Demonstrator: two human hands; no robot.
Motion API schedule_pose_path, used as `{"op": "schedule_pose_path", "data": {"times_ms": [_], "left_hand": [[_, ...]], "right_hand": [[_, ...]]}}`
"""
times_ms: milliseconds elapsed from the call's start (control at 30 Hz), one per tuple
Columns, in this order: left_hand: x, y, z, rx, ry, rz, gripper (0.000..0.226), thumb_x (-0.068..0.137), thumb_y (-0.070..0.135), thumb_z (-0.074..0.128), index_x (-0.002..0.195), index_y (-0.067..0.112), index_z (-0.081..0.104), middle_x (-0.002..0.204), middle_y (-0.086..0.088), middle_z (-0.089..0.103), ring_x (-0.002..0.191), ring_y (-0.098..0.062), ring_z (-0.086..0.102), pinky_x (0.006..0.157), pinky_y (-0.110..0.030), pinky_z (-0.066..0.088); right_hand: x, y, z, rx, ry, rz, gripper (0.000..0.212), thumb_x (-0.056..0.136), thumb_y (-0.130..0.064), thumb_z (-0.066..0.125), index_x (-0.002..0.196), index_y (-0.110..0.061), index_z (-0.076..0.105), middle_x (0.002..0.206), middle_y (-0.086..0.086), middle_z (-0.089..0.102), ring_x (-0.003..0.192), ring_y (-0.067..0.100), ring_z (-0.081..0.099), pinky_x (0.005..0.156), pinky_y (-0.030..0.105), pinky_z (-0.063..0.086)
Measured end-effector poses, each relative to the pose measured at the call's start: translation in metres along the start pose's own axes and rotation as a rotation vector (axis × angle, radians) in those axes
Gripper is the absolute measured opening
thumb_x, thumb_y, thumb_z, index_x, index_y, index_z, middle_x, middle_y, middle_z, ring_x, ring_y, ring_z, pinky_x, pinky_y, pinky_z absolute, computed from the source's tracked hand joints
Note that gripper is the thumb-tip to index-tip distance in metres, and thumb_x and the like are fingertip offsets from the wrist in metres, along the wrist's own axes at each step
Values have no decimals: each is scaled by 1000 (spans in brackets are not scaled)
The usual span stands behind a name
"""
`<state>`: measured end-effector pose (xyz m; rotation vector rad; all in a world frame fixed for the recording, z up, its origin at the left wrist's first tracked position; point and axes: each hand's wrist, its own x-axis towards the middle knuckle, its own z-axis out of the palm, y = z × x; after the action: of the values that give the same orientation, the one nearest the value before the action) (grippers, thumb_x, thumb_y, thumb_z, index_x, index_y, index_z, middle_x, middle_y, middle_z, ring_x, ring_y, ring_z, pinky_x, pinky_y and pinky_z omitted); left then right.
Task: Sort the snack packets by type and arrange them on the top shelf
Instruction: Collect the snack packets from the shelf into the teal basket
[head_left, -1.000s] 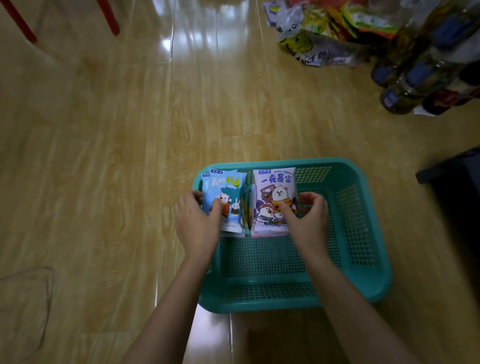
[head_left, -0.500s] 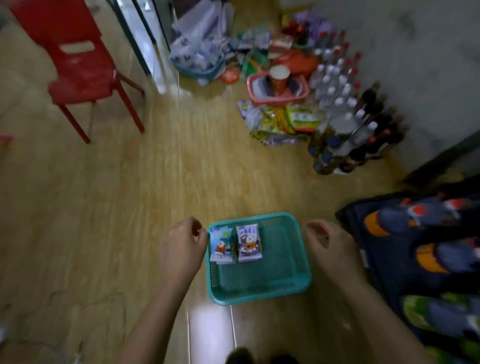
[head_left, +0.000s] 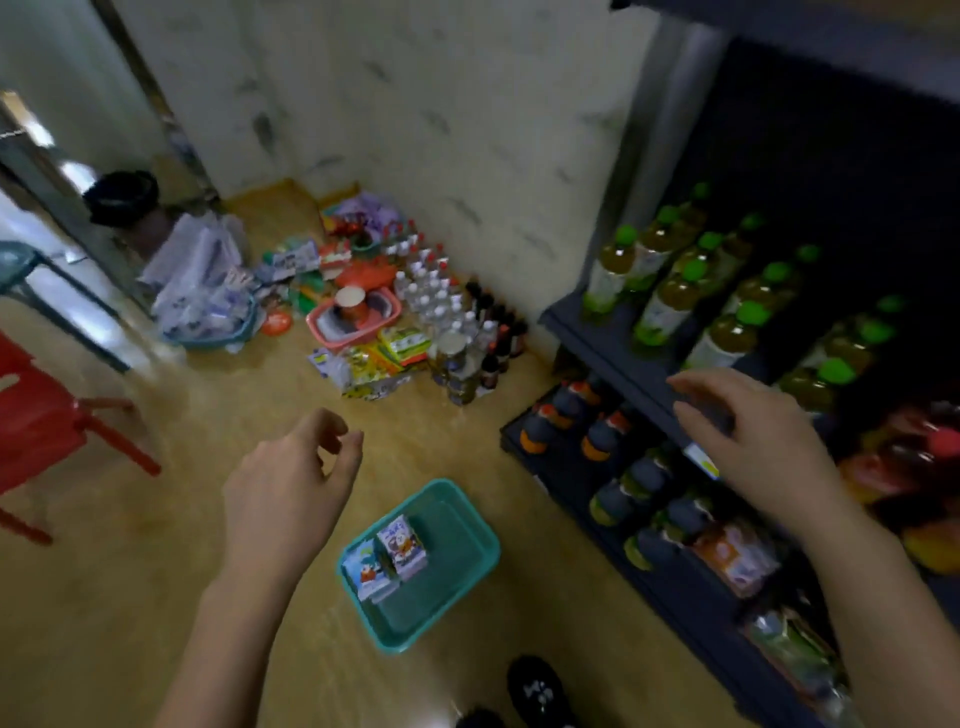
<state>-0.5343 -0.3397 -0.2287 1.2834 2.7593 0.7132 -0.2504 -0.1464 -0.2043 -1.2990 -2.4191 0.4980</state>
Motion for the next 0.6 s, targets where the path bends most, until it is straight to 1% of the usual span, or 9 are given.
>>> {"op": "schedule_pose_path", "data": {"times_ms": [100,200,267,333,433,500,567,600], "left_hand": [[-2,47,-17,-39,-45,202,19,88,41,54,83,23,57,70,6,60,69,-28,63,57,-34,48],[-8,101,-28,-61,-56,407,18,87,37,58,79,21,57,65,6,56,62,-23,59,48,-26,37],[-17,141,-32,-70,-75,540,17,86,36,59,81,20,60,67,3,59,64,-24,60,47,-23,32],[-32,183,-34,-95,-103,660,18,87,37,57,85,19,61,73,0,64,69,-27,63,48,-26,35],[-68,247,-32,-156,-123,831,19,87,36,58,88,17,62,78,-2,67,75,-31,64,56,-32,42],[-99,285,-28,-194,-135,932,19,87,36,59,89,17,61,77,1,64,75,-30,63,55,-31,40],[-136,323,-22,-240,-167,1032,17,87,36,59,87,19,60,74,7,58,71,-24,60,52,-27,35],[-157,342,-18,-254,-185,1069,17,87,36,58,87,20,60,74,9,56,70,-21,59,52,-27,34]], "right_hand": [[-65,12,-49,-16,120,115,26,90,-25,56,115,-22,61,111,-6,62,103,17,58,81,33,48],[-133,23,-93,-36,242,249,28,89,-28,55,116,-25,61,111,-11,60,102,11,56,80,33,49],[-177,33,-120,-67,324,333,27,89,-29,55,115,-26,61,108,-12,59,99,9,55,79,31,48],[-220,43,-145,-122,397,414,26,89,-26,56,114,-23,61,104,-12,59,98,10,57,79,29,46],[-289,59,-180,-174,502,555,26,88,-26,57,114,-22,62,105,-9,61,96,13,59,76,32,48],[-337,69,-199,-191,561,636,27,88,-26,56,114,-23,61,105,-8,62,95,13,59,76,33,49],[-388,80,-214,-204,612,723,26,87,-28,56,112,-23,62,104,-7,64,95,16,61,77,37,51],[-413,86,-221,-211,637,758,25,87,-28,57,111,-23,63,103,-7,64,95,16,62,78,38,52]]}}
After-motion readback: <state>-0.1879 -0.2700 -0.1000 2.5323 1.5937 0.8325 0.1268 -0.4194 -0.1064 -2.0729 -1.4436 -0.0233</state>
